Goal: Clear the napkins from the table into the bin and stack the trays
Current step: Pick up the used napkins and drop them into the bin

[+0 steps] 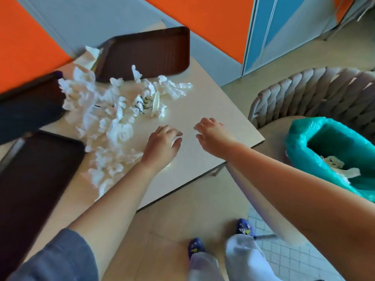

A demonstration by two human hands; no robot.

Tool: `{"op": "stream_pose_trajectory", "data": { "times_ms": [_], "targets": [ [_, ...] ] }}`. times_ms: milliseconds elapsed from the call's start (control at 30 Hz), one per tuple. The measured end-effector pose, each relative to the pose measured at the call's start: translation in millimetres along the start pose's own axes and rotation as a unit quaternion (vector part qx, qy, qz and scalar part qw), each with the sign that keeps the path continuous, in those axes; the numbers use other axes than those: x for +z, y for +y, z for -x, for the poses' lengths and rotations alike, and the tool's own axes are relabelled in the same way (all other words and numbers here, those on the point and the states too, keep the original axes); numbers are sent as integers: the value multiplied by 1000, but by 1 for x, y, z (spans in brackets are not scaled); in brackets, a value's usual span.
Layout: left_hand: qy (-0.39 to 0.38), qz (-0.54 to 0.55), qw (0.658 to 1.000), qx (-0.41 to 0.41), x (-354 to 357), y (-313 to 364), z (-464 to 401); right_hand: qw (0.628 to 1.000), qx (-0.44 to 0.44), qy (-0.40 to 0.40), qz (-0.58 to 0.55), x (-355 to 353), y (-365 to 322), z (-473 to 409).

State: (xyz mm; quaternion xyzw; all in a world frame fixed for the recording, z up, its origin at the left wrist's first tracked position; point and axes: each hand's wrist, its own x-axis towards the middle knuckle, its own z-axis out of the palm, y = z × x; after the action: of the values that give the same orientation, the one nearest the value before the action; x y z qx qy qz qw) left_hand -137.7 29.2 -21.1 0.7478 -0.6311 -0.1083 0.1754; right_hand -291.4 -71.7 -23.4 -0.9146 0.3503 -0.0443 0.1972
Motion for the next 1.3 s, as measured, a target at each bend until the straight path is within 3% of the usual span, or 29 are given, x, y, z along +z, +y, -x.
{"op": "stream_pose_trajectory", "data": {
  "times_ms": [233, 400, 500, 633, 833, 1300],
  "targets": [
    [39, -61, 996, -52, -12, -71, 80, 993, -72, -81, -41, 43, -70, -11],
    [-47, -64, 997, -27, -6, -89, 100, 989, -65, -130, -13, 71, -88, -12],
    [-61, -26, 998, -10, 2, -93, 101, 993, -48, -95, -47, 84, -90, -8],
    [-16, 29, 999, 5, 9, -92, 105, 997, -31, -27, -61, 89, -89, -1],
    [-39, 52, 998, 5, 8, -97, 95, 999, 23, -17, -33, 82, -80, 8],
    [25, 27, 984, 172, 13, -19, 13, 993, 80, 81, -39, 17, 0, 32]
  ]
}}
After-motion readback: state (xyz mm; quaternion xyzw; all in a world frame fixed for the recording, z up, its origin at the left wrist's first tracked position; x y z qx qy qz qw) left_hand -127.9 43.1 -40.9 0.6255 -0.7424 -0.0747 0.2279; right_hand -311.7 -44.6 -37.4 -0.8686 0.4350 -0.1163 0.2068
